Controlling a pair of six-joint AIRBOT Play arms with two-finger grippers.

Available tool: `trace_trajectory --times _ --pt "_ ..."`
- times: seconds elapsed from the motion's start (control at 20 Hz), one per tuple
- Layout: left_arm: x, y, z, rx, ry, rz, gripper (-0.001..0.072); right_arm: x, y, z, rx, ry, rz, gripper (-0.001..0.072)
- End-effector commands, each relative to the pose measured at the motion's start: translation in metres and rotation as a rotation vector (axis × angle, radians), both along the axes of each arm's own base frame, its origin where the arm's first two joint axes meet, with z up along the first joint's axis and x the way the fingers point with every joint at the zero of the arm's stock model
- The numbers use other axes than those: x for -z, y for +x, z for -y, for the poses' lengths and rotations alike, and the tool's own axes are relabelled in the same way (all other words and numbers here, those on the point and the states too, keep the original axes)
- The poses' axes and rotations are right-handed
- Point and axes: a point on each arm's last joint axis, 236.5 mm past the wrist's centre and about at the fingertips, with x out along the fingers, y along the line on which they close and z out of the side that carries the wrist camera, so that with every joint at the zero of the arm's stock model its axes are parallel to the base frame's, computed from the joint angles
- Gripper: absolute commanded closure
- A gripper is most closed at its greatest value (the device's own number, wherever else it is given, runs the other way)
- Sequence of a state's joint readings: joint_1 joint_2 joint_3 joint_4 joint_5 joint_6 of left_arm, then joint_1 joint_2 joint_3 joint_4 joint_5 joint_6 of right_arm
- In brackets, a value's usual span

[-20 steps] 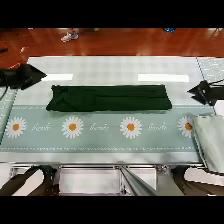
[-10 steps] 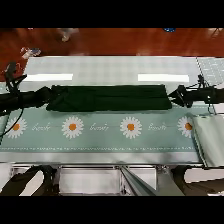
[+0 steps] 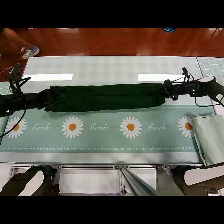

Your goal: Fold the shirts.

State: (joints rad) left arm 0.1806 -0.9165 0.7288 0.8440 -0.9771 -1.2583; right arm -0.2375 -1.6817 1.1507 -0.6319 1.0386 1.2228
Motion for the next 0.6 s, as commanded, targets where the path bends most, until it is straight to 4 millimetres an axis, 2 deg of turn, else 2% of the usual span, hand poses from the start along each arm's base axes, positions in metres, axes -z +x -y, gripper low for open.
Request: trace_trajectory --times 0.0,0.05,0.1,0.2,0.3,0.4,0.55 --pt "-0.002 -0.008 0.008 0.067 0.003 -0.006 0.0589 -0.038 -0.016 0.002 -0.105 -0.071 0.046 0.0690" --pt "-0.005 -0.008 0.014 0.095 0.003 0.009 0.0690 -0.054 -0.026 0.009 -0.129 -0.126 0.059 0.0690" --pt "-0.008 -0.006 0.023 0.117 -0.001 0.026 0.0689 -0.078 -0.037 0.010 -0.159 -0.164 0.099 0.0689" --pt "-0.011 -0.004 0.058 0.207 -0.002 0.045 0.0689 -0.128 -0.057 0.008 -0.205 -0.241 0.205 0.0689" --pt "-0.009 0.000 0.111 0.345 0.000 0.048 0.0689 -0.167 -0.082 0.010 -0.196 -0.311 0.280 0.0689" --pt "-0.003 0.010 0.171 0.478 0.002 0.050 0.0689 -0.195 -0.111 0.013 -0.181 -0.373 0.316 0.0689" --pt "0.023 0.024 0.262 0.575 -0.020 -0.043 0.0689 -0.230 -0.147 0.007 -0.164 -0.406 0.375 0.0689"
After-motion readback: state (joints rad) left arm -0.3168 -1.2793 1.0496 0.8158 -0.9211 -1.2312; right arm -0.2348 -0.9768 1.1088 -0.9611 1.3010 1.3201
